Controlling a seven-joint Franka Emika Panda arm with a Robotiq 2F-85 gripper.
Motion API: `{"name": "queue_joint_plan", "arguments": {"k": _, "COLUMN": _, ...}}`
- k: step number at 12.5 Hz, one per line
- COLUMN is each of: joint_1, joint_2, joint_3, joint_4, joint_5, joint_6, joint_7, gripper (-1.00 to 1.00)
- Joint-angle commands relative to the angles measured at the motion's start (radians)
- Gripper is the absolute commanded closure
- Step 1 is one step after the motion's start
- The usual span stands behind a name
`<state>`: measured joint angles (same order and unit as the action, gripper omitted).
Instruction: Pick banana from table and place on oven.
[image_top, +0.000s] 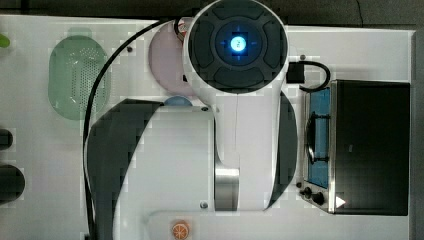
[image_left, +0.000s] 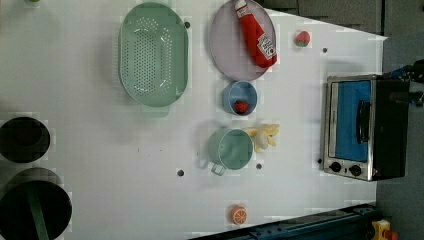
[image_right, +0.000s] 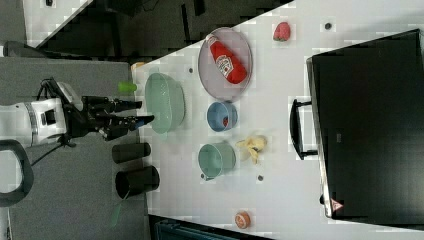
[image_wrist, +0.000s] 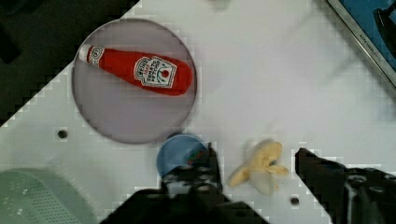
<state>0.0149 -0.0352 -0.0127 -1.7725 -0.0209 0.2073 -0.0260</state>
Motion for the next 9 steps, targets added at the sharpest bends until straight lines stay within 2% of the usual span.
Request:
{"name": "queue_joint_plan", "arguments": {"k": 1, "joint_1": -0.015, "joint_2": -0.479, "joint_3": -0.037, "joint_4": -0.296, "joint_5": -0.005, "joint_6": -0.189, "joint_7": 0.153, "gripper": -0.58}}
{"name": "queue_joint_plan", "arguments": {"k": 3, "joint_1": -0.015, "joint_2": -0.479, "joint_3": -0.037, "joint_4": -0.296, "joint_5": -0.005, "joint_6": -0.189, "joint_7": 0.153, "gripper": -0.99}}
{"name": "queue_joint_plan", "arguments": {"k": 9, "joint_1": -0.014, "joint_2": -0.427, "joint_3": -0.034, "joint_4": -0.323, "joint_5": -0.005, "joint_6": -0.172, "joint_7": 0.152, "gripper": -1.0}}
